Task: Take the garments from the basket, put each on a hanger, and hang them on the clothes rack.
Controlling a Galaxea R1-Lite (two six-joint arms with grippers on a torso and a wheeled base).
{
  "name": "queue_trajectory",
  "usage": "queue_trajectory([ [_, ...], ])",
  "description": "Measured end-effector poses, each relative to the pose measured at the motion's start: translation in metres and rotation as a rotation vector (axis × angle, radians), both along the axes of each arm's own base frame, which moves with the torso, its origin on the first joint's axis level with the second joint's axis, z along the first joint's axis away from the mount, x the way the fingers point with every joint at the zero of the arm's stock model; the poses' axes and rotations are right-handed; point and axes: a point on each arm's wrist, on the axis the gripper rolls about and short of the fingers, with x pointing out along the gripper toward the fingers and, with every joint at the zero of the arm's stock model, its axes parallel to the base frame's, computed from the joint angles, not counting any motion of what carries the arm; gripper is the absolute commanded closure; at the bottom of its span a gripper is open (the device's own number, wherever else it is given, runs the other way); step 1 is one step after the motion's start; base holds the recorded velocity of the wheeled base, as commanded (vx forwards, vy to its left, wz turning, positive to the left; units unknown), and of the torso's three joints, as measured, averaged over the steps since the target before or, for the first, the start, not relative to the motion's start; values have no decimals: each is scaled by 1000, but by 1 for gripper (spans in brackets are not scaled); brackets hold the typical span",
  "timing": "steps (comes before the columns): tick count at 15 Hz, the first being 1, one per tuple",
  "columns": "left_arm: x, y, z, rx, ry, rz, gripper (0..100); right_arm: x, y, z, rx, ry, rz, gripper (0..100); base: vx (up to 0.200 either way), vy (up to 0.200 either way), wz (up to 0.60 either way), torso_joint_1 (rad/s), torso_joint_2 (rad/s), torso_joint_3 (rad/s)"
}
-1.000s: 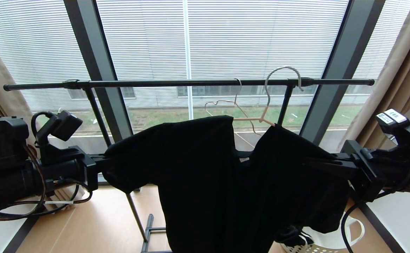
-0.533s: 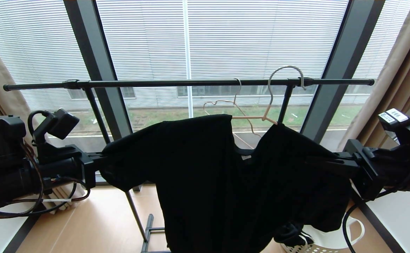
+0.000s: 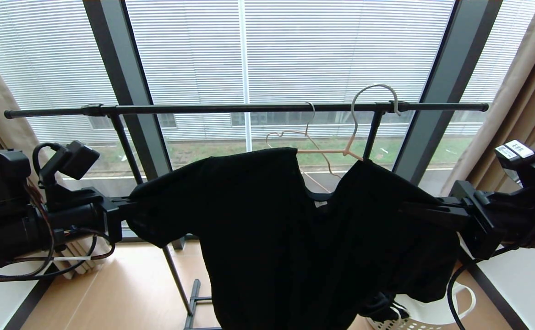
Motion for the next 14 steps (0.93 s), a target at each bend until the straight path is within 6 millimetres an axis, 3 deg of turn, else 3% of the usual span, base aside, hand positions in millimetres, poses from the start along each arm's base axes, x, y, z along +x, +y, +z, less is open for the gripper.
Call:
queue_trajectory([
  [12,2,0,-4,3,12,-3,100,3,-4,1,0,-2,-18,100,0,0,0,0,0,0],
  [13,2,0,-4,4,12,-3,0,3,-5,0,0,-2,-19,100,0,0,0,0,0,0],
  [14,2,0,-3,5,0,-4,0,3,-5,0,0,-1,-19,100,0,0,0,0,0,0],
])
